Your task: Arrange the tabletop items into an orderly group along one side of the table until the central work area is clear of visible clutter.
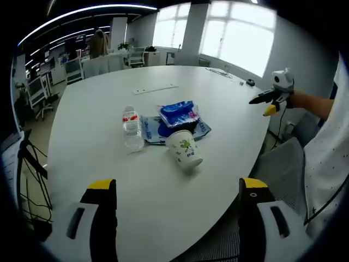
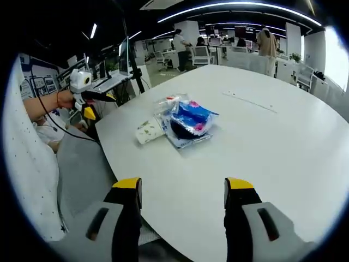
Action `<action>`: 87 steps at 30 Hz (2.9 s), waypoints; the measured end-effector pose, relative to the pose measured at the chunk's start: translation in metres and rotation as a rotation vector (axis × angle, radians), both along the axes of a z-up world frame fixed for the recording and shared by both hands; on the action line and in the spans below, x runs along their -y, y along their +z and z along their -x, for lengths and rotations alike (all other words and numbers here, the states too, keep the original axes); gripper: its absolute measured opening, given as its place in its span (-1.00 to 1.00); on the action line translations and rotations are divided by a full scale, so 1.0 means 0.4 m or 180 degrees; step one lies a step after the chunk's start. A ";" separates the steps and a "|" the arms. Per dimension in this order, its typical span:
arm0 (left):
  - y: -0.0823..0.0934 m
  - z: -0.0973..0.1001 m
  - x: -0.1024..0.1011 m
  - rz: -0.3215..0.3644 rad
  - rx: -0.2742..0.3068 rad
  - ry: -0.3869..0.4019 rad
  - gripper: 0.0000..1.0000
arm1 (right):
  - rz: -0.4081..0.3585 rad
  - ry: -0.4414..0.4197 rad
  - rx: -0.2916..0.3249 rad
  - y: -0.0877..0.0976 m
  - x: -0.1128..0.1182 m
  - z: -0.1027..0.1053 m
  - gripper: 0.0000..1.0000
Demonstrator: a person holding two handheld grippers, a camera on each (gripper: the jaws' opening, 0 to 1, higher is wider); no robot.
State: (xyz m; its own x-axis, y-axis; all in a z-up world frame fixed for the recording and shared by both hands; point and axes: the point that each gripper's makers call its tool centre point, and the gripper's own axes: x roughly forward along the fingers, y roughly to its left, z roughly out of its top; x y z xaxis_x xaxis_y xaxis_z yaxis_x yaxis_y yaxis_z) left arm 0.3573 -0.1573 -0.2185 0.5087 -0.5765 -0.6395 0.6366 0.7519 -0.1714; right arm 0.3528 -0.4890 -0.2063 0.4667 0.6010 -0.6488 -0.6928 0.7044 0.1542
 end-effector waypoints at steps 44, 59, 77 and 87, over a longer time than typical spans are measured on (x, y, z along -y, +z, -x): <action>0.011 -0.044 0.003 0.0016 0.0039 0.0001 0.88 | 0.0015 0.0083 -0.0004 0.006 -0.011 -0.049 0.20; 0.022 -0.073 0.011 0.0027 0.0075 0.0005 0.87 | -0.0012 0.0065 0.0019 0.010 -0.018 -0.074 0.19; 0.043 -0.153 0.035 0.0087 0.0199 -0.0008 0.86 | -0.0054 0.0057 0.0055 0.018 -0.033 -0.115 0.18; 0.058 -0.198 0.059 0.0141 0.0262 -0.0021 0.82 | -0.0089 0.0015 0.0138 0.031 -0.045 -0.165 0.16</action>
